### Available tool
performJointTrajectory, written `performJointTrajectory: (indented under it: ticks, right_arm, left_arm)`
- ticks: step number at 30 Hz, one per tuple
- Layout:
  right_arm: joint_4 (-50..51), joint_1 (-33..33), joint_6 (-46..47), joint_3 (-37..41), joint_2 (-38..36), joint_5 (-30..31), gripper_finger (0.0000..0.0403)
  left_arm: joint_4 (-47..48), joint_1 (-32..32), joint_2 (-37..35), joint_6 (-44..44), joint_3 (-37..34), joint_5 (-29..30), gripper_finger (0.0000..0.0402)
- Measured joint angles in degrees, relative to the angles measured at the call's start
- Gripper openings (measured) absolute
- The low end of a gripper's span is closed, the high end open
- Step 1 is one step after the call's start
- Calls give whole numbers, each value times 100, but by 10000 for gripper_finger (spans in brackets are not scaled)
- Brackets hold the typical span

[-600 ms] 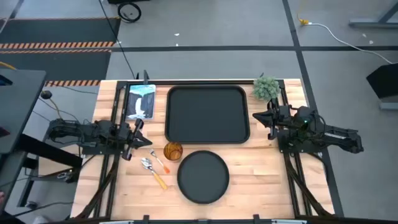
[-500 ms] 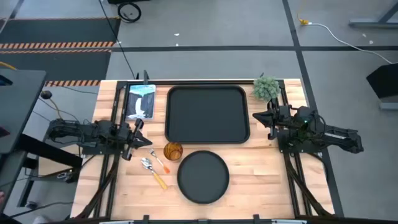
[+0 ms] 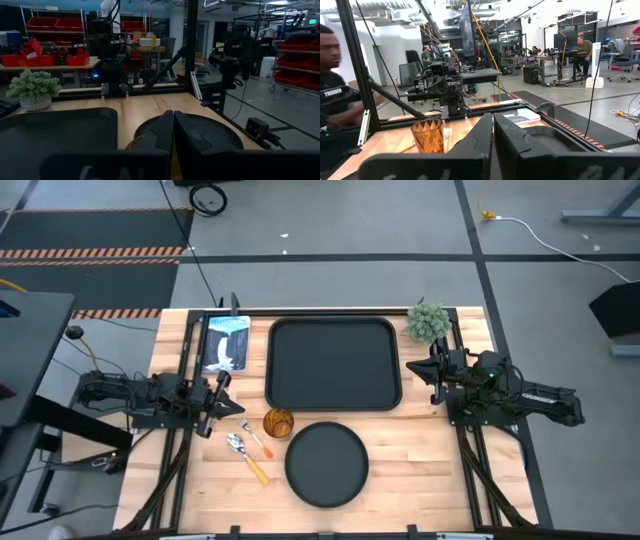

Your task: Pick and place plate/cup/fork/spoon on tray

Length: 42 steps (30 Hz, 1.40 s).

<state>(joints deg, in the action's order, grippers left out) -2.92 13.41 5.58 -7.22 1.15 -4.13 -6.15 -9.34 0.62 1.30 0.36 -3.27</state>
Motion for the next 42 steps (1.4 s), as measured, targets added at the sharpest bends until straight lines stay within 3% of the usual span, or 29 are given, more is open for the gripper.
performJointTrajectory:
  ticks: [30, 36, 42]
  right_arm:
    - [0, 0, 0, 0, 0, 1, 23]
    - [0, 0, 0, 0, 2, 1, 23]
    - [-39, 0, -32, 0, 1, 1, 23]
  left_arm:
    - [-47, 0, 2, 12, 0, 0, 21]
    - [-667, 15, 7, 1211, 0, 210, 21]
    - [-769, 22, 9, 1483, 0, 257, 20]
